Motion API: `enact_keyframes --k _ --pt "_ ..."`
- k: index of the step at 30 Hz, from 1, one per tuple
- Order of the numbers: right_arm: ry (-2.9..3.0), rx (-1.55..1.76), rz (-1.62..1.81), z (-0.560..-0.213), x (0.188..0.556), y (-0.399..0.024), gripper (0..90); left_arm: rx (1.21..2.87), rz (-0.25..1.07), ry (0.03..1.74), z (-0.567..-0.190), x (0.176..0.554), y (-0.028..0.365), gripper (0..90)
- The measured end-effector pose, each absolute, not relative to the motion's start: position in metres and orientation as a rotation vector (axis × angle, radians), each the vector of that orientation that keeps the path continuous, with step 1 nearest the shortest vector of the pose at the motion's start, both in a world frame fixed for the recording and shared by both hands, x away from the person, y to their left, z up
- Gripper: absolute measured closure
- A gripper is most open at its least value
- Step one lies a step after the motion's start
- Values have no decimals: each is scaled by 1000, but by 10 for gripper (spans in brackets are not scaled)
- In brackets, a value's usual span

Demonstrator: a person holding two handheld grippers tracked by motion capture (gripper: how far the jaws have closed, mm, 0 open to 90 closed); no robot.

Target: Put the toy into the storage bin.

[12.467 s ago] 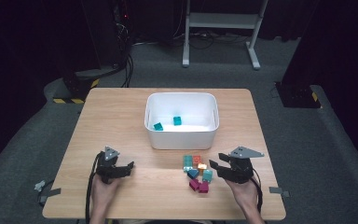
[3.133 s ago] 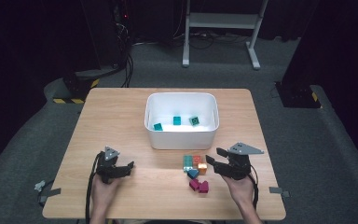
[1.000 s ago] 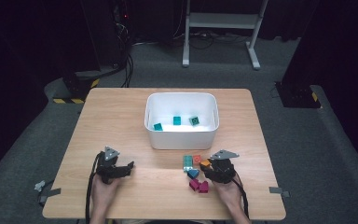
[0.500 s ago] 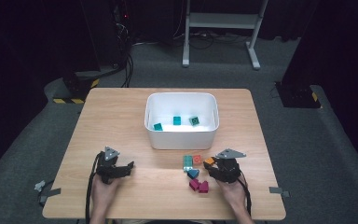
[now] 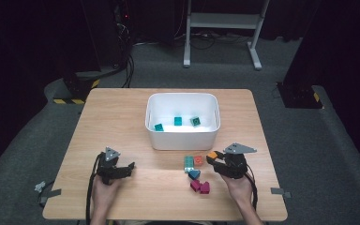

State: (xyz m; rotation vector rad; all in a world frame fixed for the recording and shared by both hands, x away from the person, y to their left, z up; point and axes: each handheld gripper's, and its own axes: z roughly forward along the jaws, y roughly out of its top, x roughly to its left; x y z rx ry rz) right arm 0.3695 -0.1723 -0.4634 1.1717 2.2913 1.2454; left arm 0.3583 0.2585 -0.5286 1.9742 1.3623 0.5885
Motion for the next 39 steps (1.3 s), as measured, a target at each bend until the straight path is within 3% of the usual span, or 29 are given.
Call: enact_keyframes --k 39 --pt "2316 1052 1359 -379 390 -170 590 1974 588 1362 -529 358 258 149"
